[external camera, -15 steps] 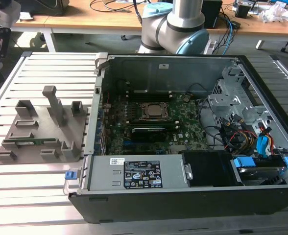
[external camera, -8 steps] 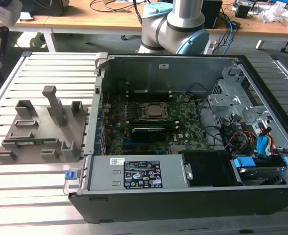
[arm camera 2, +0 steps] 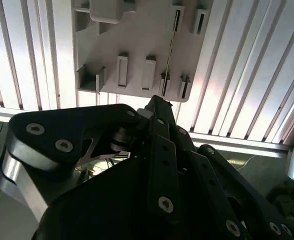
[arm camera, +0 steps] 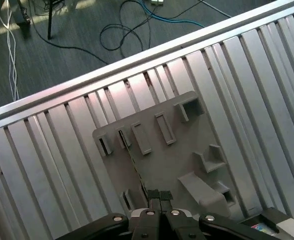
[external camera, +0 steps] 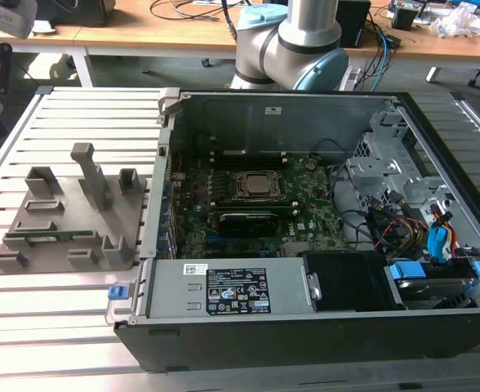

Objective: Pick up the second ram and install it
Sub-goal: 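Pick up the second ram and move it above second insertion slot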

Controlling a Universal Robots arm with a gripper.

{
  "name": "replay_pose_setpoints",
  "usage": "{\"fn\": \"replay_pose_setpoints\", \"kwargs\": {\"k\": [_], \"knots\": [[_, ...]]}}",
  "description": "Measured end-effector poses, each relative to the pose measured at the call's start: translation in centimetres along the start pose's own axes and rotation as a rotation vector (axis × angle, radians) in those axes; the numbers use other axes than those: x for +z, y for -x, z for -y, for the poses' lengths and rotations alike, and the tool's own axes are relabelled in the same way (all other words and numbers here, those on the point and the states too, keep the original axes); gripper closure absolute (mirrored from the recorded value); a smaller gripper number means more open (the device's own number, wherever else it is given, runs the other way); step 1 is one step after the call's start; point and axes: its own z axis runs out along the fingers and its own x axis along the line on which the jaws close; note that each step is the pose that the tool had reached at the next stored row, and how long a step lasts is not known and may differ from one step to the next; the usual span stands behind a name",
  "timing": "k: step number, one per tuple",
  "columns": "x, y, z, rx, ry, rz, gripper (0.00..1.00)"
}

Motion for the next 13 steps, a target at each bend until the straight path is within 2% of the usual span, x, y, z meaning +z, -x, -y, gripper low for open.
{"fn": "replay_pose_setpoints", "kwargs": {"k": [5, 13], "knots": [[0.0, 0.0, 0.0, -0.082, 0.002, -0.0016, 0.89], [0.0, 0.0, 0.0, -0.174, 0.0044, -0.0035, 0.89]]}}
